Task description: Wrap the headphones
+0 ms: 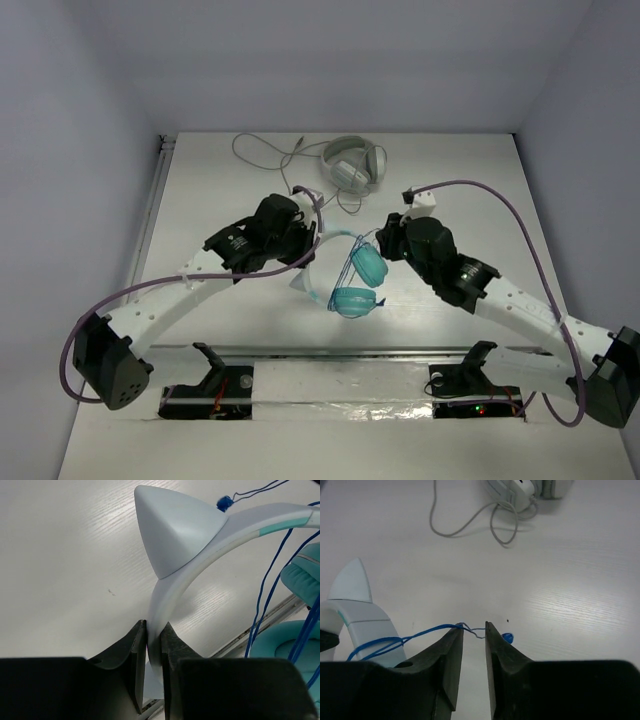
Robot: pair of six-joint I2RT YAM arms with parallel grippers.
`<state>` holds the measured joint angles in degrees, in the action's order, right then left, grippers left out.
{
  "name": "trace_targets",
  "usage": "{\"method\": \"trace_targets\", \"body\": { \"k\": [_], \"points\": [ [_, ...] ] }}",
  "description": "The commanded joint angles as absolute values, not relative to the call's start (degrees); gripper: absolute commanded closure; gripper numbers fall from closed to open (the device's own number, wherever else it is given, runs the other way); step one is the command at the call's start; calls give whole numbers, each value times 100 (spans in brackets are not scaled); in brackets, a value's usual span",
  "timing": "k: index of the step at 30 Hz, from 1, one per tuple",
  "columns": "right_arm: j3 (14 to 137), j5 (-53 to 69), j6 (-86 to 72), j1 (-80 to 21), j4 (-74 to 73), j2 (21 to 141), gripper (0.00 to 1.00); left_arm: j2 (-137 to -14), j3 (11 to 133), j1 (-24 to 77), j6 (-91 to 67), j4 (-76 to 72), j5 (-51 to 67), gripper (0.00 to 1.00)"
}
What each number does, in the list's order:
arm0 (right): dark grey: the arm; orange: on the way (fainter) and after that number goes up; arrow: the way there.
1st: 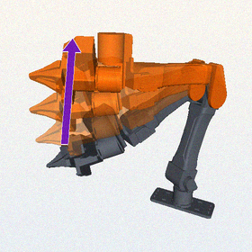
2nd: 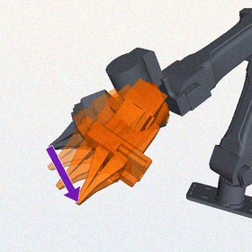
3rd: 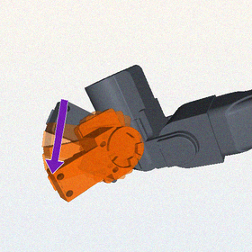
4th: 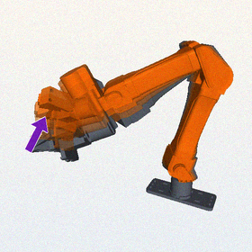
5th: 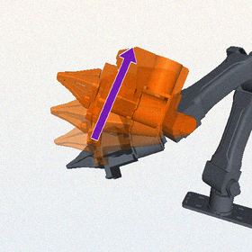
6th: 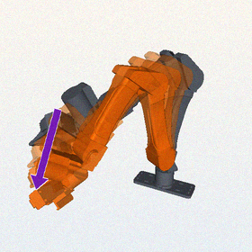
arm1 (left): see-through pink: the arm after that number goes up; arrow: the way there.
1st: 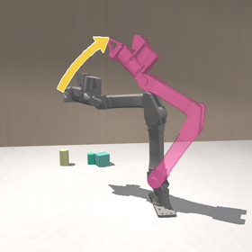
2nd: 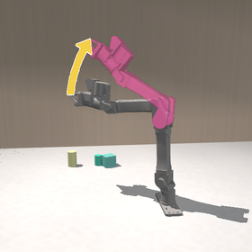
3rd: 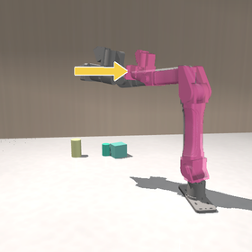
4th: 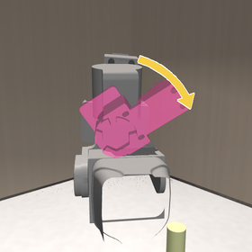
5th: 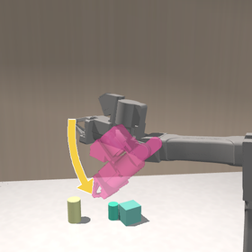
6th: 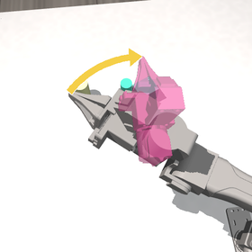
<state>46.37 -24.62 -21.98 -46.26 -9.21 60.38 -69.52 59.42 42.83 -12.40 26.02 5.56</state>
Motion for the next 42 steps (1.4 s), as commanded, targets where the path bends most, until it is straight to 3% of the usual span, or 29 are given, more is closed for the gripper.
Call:
{"method": "trace_targets", "body": {
  "k": [1,5,9,19,29,34,42],
  "points": [
    [4413,-1618,-2408,-4413,69,5836,68,-6653,6494,4184,-1292,2285,870,100],
    [3825,-1197,-2513,-4211,737,5564,63,-6671,6828,4131,-1318,2241,923,100],
    [3368,-906,-2619,-3877,1387,5178,53,-6776,7189,4017,-1275,2355,940,100],
    [3173,-247,-2479,-3630,2205,5431,34,-6908,7646,3894,-1336,2355,1213,100],
    [3120,650,-2724,-3524,3374,6265,37,-6838,7717,3894,-1371,2321,1327,100],
    [3076,440,-2751,-3524,3717,6706,37,-6794,7673,3894,-1397,2285,1441,100],
    [2919,1397,-3128,-3524,4253,7040,40,-6794,7594,3894,-1477,2101,1459,100]
  ]
}}
